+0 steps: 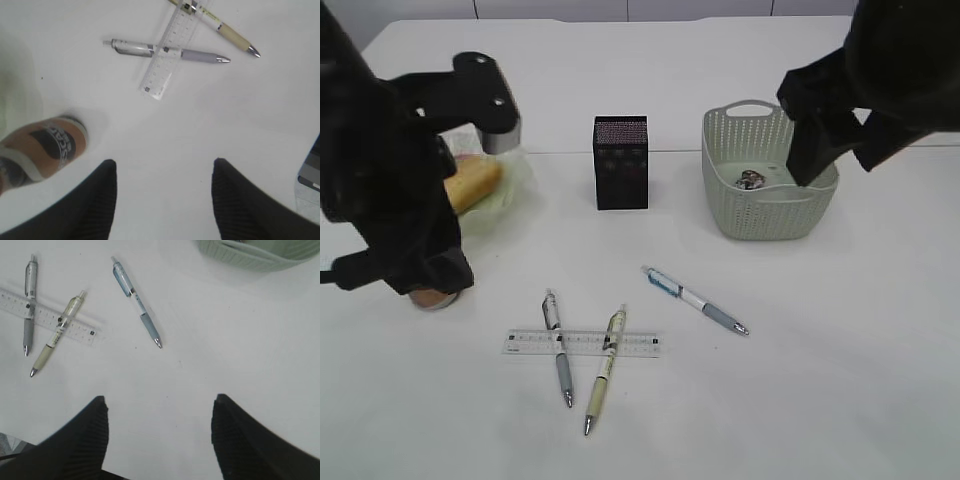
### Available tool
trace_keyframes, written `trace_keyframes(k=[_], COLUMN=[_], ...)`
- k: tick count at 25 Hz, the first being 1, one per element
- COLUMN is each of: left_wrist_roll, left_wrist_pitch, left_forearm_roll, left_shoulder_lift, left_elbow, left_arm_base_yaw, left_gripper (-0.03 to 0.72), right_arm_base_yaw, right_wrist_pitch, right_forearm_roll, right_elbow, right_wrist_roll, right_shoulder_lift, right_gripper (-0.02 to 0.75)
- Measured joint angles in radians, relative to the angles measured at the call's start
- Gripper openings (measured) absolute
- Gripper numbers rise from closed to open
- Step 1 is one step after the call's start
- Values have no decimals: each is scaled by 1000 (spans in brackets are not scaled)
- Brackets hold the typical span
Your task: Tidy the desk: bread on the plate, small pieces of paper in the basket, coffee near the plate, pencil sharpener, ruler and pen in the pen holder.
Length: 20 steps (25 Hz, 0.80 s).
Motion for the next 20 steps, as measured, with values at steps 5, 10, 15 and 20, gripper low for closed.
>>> trace_keyframes(k=[5, 10, 15, 20], left_wrist_roll=[24, 40, 103, 138], left_wrist_pitch=[-61, -93, -99, -116], left_forearm_roll=[14, -17, -52, -57], left_shoulder_lift=[119, 273, 408, 481], left_elbow=[-55, -186, -239, -239], left_arm_base_yaw=[-13, -13, -43, -77], left_gripper=[443, 447, 448, 447], right_arm_base_yaw=[0, 0, 0, 0], right_wrist_pitch=[0, 0, 0, 0], right_forearm_roll=[0, 24, 37, 37], right_elbow=[86, 128, 132, 132], right_wrist_roll=[6, 8, 8, 8], right_shoulder_lift=[-94, -189, -243, -265], right_gripper=[475, 475, 475, 475])
